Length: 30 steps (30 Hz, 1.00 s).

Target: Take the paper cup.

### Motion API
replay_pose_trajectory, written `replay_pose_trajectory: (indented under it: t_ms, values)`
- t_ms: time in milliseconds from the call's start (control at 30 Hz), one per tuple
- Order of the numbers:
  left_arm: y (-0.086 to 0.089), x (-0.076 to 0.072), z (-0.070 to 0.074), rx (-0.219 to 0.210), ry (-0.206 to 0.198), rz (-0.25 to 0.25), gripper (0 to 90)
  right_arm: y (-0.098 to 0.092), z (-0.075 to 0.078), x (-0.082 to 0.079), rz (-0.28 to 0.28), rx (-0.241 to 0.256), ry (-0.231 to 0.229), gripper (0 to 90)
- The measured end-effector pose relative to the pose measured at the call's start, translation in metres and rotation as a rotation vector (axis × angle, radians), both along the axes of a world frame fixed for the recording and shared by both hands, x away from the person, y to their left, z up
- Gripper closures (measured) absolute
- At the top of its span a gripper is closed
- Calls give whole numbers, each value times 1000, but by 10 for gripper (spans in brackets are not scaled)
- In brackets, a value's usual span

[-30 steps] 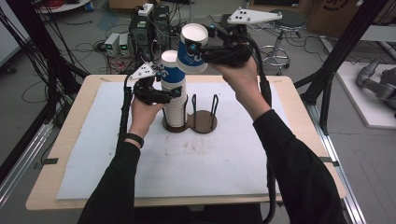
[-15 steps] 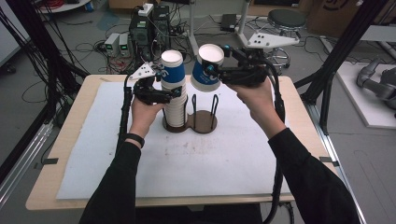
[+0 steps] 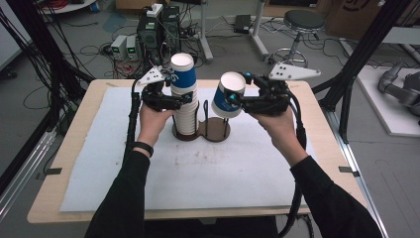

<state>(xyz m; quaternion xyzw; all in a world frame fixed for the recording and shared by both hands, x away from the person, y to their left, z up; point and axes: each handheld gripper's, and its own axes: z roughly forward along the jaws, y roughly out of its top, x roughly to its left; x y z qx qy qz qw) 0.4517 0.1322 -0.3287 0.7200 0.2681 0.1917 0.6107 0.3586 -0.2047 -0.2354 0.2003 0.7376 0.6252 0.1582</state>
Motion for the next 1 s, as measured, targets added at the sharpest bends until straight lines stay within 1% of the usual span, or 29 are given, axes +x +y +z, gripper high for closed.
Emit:
replay_pose_trajectory:
  t_ms: [133, 333, 400, 433, 567, 733, 833, 900, 1000]
  values:
    - [0, 0, 0, 4, -1, 2, 116, -2, -17, -6, 8, -4, 14, 297]
    - [0, 0, 0, 2, -1, 2, 116, -5, -44, -14, 17, -9, 49, 297]
    - [0, 0, 0, 0, -1, 1, 116, -4, -53, -17, 13, -20, 46, 297]
    - [0, 0, 0, 1, -1, 0, 116, -4, -57, -18, 20, -26, 55, 297]
    - [0, 0, 0, 0, -1, 0, 116, -3, -75, -23, 22, -37, 63, 297]
    - [0, 0, 0, 1, -1, 1, 116, -3, -97, -27, 12, -52, 73, 297]
    - [0, 0, 0, 0, -2, 2, 116, -4, -108, -28, 8, -57, 95, 297]
    - [-1, 0, 0, -1, -1, 3, 116, -5, -115, -28, 8, -54, 97, 297]
    - [0, 0, 0, -1, -1, 3, 116, -4, -121, -29, 9, -71, 107, 297]
